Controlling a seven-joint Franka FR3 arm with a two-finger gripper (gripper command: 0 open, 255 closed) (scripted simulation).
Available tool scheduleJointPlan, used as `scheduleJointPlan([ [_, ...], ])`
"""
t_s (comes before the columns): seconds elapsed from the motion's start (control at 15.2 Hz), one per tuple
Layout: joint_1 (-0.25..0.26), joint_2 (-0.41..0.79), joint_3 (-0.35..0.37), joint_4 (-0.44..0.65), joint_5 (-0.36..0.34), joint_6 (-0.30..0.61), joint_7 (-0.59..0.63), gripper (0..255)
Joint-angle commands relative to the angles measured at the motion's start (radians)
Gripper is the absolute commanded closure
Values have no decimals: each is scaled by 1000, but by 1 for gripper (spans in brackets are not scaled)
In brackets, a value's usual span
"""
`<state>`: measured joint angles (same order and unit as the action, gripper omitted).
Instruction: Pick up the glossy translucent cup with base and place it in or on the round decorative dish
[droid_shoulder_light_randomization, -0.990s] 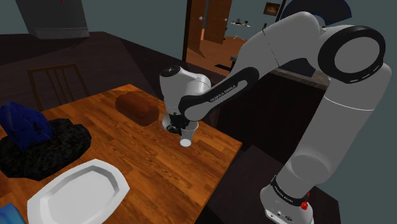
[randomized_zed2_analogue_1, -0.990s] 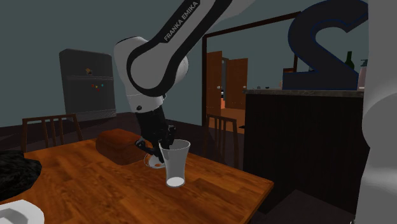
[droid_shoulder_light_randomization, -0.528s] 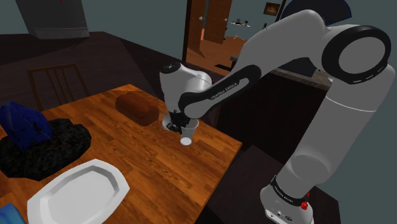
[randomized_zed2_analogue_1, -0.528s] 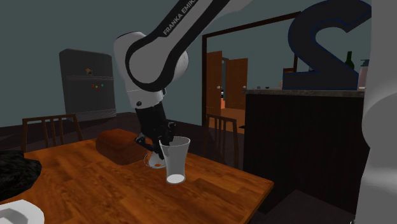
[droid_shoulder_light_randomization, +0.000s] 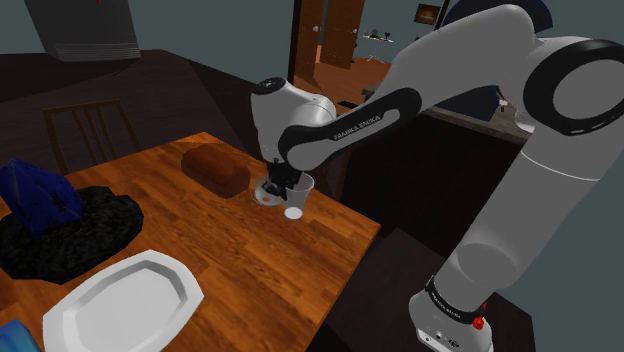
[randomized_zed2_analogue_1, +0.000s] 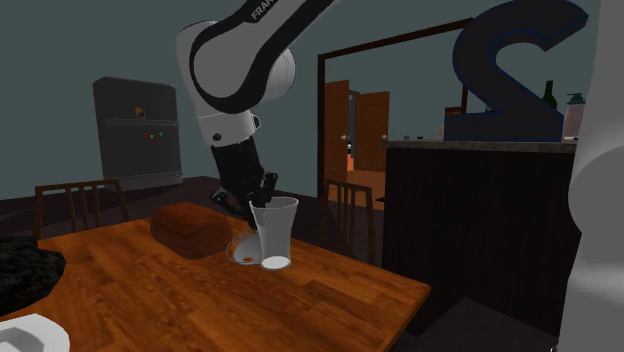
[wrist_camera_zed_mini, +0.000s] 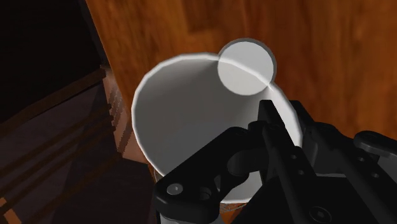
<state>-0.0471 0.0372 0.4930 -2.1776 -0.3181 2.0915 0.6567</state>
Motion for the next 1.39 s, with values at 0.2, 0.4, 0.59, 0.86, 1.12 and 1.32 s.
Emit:
scheduleJointPlan([
  [0.2, -1, -39, 1, 29, 31, -58, -32, 255],
  [0.4, -1, -58, 1, 51, 46, -93, -50, 255],
  [0.59, -1, -75, 0, 74, 59, -129, -66, 255],
  [0.86, -14, -29, -12, 165, 38, -174, -93, 255],
  [1.12, -30, 88, -34, 330, -15, -227, -128, 255],
  [1.32, -32, 183, -50, 470, -52, -275, -157, 255],
])
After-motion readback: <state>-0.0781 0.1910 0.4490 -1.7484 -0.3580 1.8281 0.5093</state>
